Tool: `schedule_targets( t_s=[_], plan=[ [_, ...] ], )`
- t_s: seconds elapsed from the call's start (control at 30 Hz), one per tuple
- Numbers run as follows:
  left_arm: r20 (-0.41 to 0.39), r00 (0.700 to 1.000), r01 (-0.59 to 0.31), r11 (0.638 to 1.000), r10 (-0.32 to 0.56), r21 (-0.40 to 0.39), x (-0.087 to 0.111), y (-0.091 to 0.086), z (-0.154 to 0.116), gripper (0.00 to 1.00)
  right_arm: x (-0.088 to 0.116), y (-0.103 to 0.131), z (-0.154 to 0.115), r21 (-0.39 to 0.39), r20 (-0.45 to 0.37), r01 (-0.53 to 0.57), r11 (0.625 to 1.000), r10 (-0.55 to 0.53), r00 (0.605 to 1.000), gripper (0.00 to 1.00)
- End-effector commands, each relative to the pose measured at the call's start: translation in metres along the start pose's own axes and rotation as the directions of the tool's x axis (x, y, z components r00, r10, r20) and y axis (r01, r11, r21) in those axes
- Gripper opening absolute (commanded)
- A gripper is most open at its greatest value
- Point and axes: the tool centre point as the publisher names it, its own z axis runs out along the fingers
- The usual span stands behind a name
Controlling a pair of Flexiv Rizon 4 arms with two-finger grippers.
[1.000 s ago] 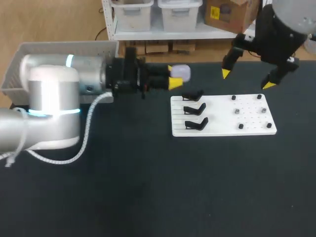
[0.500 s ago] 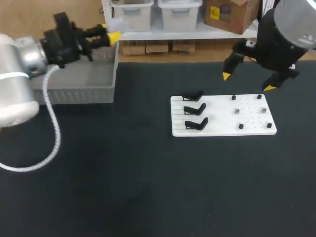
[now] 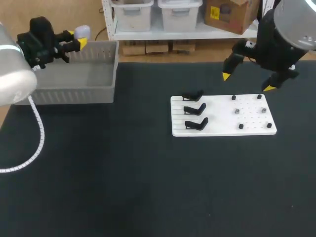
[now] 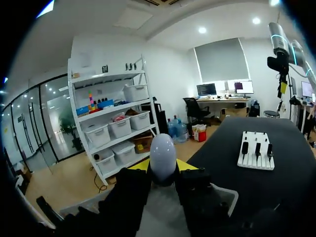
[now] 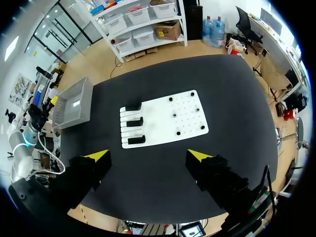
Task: Pick up each earbud case from the left stands, insert the matching earbuds, close the lid, and place the case in the box.
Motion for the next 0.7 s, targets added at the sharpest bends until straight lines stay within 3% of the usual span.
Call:
schedule_targets(
  t_s=[0.03, 0.13, 0.17, 0.2, 0.7],
  plan=[
    [-0.031, 1.0, -0.01, 0.981, 0.004, -0.192, 0.003, 0.003, -0.003, 0.0, 0.001, -0.001, 0.0, -0.001, 0.005, -0.001, 1.0, 0.001, 1.0, 1.0],
    [-0.047, 0.999, -0.008, 0.982, -0.001, -0.188, 0.009, 0.002, -0.007, 0.0, 0.001, -0.001, 0.0, -0.001, 0.005, -0.001, 1.0, 0.001, 1.0, 1.0],
    [-0.046, 0.999, 0.001, 0.982, -0.01, -0.189, 0.011, 0.001, -0.008, 0.33, 0.001, -0.001, 0.0, -0.001, 0.005, -0.001, 1.0, 0.001, 1.0, 1.0],
    [-0.047, 0.999, 0.002, 0.982, -0.011, -0.191, 0.011, 0.002, -0.009, 1.0, 0.001, -0.001, 0.0, -0.001, 0.005, -0.001, 1.0, 0.001, 1.0, 1.0],
    [-0.016, 1.0, -0.023, 0.984, 0.021, -0.177, 0.007, -0.007, -0.02, 1.0, 0.001, -0.001, 0.0, -0.001, 0.005, -0.001, 1.0, 0.001, 1.0, 1.0]
  ],
)
